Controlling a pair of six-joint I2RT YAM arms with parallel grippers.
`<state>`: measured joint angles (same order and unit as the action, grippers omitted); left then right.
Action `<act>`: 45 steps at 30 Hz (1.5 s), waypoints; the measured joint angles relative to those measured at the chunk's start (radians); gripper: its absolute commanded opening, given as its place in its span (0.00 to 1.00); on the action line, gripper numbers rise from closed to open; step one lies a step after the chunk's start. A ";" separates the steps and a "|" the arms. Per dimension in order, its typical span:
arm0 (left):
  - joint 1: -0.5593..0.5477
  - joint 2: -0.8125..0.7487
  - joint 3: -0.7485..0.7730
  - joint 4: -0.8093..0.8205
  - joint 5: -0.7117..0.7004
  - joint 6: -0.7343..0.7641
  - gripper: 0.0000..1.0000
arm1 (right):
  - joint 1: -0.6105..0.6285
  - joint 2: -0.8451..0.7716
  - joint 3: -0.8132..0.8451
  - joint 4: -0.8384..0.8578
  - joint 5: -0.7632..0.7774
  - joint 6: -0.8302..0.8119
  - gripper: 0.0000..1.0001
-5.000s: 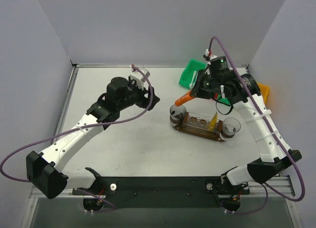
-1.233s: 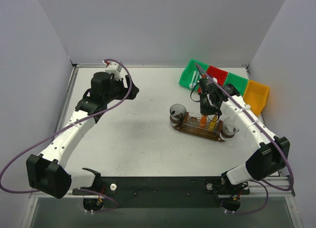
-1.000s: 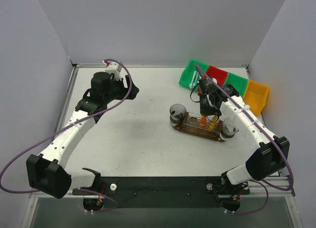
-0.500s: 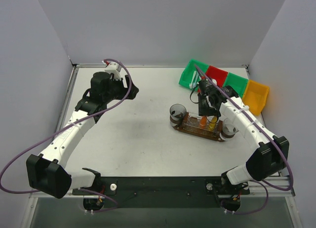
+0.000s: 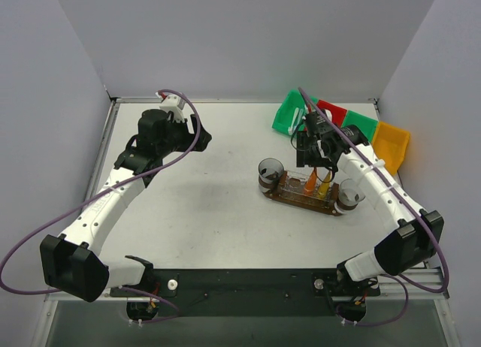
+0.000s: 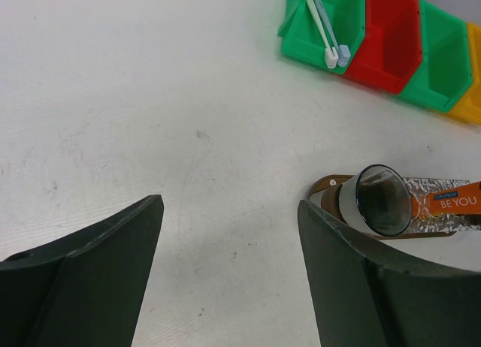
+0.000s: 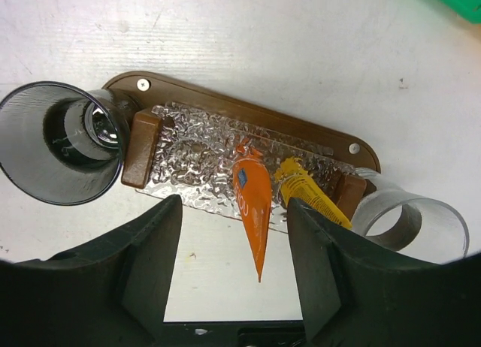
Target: Prepare toiletry sets of a toothbrush and toothpaste on the tray
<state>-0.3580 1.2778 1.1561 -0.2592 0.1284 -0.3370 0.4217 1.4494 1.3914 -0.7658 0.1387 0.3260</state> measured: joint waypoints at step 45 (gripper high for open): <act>0.164 0.160 0.105 -0.008 0.001 -0.002 0.82 | -0.165 0.755 0.679 0.127 -0.068 -0.018 0.36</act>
<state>-0.1944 1.4376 1.2610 -0.2676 0.1291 -0.3393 0.2569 2.2044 2.0708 -0.6392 0.0708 0.3084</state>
